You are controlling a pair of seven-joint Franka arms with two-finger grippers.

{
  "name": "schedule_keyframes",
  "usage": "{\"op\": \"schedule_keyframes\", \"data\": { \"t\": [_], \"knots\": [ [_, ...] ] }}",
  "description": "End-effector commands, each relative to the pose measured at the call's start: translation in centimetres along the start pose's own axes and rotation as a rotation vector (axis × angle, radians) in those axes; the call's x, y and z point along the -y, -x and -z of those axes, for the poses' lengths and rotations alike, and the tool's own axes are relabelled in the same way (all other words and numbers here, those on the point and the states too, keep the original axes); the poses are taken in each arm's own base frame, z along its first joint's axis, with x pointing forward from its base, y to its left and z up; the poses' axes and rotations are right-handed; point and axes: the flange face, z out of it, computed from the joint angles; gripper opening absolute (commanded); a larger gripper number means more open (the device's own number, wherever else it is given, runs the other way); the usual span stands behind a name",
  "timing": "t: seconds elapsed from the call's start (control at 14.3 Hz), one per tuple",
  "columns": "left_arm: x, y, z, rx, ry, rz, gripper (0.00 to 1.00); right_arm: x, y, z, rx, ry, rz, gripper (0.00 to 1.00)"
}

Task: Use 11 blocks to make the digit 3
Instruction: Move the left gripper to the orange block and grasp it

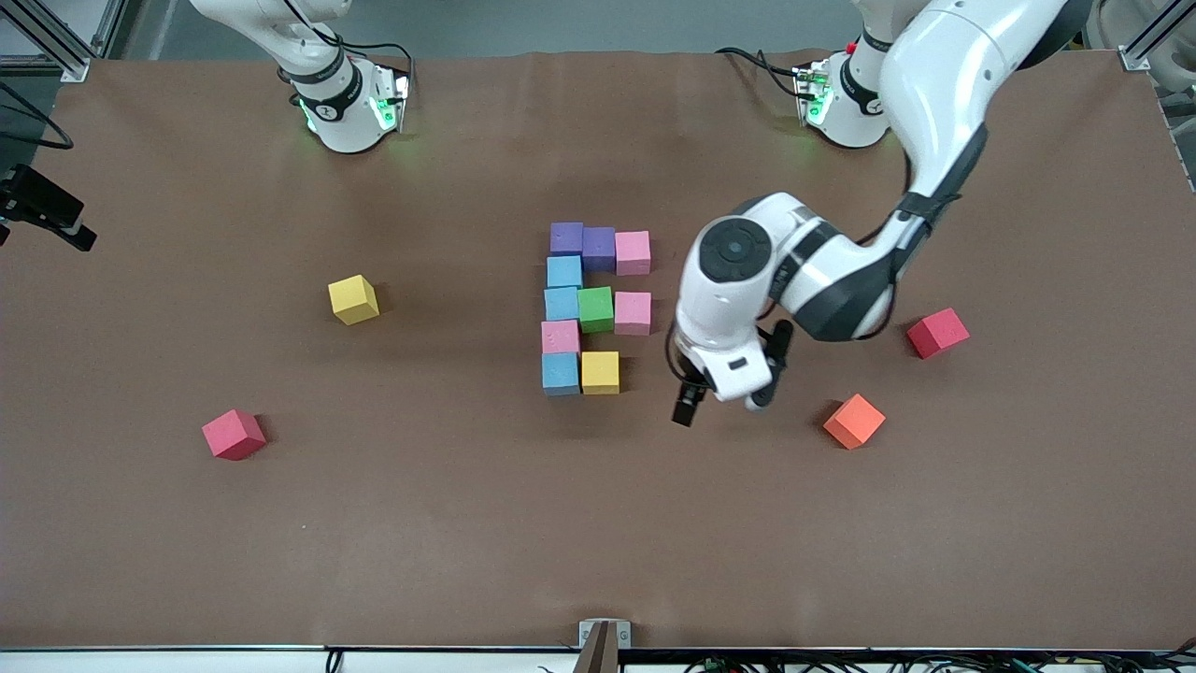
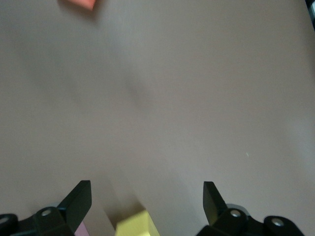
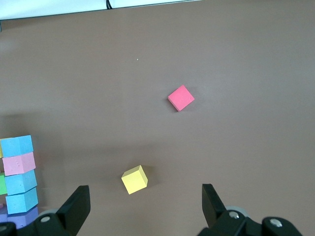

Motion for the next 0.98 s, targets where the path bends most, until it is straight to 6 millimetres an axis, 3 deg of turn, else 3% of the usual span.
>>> {"op": "schedule_keyframes", "data": {
  "t": [0.0, 0.07, 0.21, 0.35, 0.63, 0.77, 0.91],
  "knots": [
    [2.4, -5.5, -1.9, -0.023, -0.076, -0.154, 1.0, -0.3, -0.2, 0.3, 0.002, 0.002, 0.0, 1.0],
    [3.0, -9.0, -3.0, -0.014, -0.097, -0.187, 0.99, -0.3, -0.2, 0.3, 0.002, 0.003, -0.001, 1.0],
    [3.6, -13.4, -4.7, 0.006, -0.122, -0.266, 0.99, -0.5, -0.2, 0.3, 0.002, 0.004, -0.003, 1.0],
    [4.6, -19.3, -6.5, 0.036, -0.132, -0.32, 0.99, -0.6, -0.2, 0.3, 0.003, 0.005, -0.004, 1.0],
    [5.1, -22.7, -9.6, 0.063, -0.087, -0.312, 0.99, -0.6, -0.2, 0.3, 0.002, 0.003, -0.009, 1.0],
    [5.7, -23.4, -11.1, 0.078, -0.093, -0.336, 0.99, -0.7, -0.3, 0.3, -0.003, 0.002, -0.011, 1.0],
    [6.2, -24.9, -11.4, 0.082, -0.086, -0.314, 0.99, -0.6, -0.3, 0.4, -0.008, 0.001, -0.011, 1.0]
  ]
}}
